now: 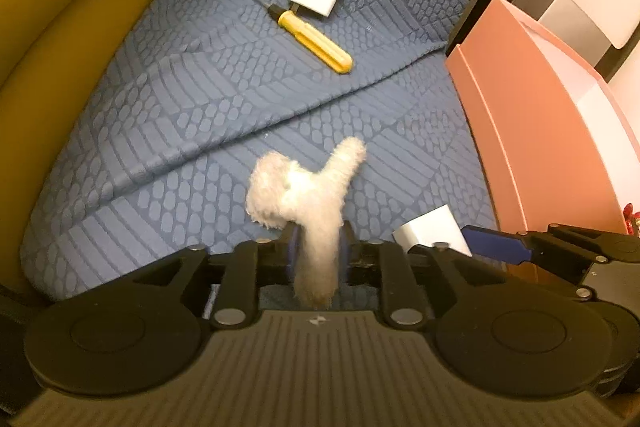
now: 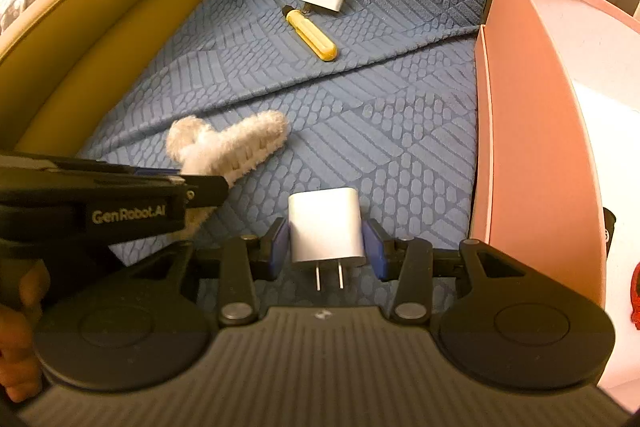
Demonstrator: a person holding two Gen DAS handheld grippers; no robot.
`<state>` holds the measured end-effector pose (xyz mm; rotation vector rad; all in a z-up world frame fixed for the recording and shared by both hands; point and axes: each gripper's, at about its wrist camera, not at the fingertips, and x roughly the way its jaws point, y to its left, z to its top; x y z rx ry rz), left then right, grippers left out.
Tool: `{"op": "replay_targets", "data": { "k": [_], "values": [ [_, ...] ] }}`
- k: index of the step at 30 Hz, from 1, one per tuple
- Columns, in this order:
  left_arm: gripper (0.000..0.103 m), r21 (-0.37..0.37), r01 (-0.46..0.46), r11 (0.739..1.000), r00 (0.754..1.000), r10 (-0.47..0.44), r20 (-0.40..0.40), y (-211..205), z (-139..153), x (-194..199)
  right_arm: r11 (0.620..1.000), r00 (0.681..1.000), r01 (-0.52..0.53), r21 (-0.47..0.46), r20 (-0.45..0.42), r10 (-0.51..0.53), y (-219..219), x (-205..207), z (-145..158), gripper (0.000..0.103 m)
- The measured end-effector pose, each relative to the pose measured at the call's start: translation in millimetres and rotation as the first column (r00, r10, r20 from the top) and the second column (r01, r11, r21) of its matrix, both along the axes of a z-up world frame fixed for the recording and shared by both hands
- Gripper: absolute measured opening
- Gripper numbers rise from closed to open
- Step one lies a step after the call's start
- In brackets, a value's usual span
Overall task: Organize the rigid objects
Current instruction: 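Lift the hair clip and charger and carry them toward the pink box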
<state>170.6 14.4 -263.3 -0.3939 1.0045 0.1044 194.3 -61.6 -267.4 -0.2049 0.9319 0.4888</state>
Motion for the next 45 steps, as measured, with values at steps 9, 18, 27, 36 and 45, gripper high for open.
{"op": "replay_targets", "data": {
  "k": [9, 18, 27, 36, 45],
  "values": [
    [0.063, 0.002, -0.047, 0.999, 0.999, 0.048, -0.013, 10, -3, 9, 0.999, 1.0, -0.013, -0.032, -0.011, 0.013, 8, 7, -11, 0.046],
    [0.063, 0.037, -0.028, 0.999, 0.999, 0.028, -0.015, 8, -8, 15, 0.998, 1.0, 0.01, -0.056, 0.026, -0.009, 3, 10, -9, 0.046],
    [0.06, 0.085, -0.02, 0.996, 1.0, 0.019, 0.01, 5, -10, 25, 0.999, 0.999, 0.013, -0.043, 0.036, -0.012, -1, 13, -12, 0.046],
    [0.057, 0.081, -0.037, 0.996, 0.999, 0.034, 0.039, 7, 1, 20, 0.999, 0.995, -0.014, -0.045, 0.097, 0.018, 4, 9, 3, 0.046],
    [0.056, 0.021, -0.083, 0.996, 0.996, 0.082, 0.047, 11, 38, 2, 0.999, 0.997, -0.006, 0.046, 0.079, 0.003, -8, -3, 33, 0.045]
  ]
}}
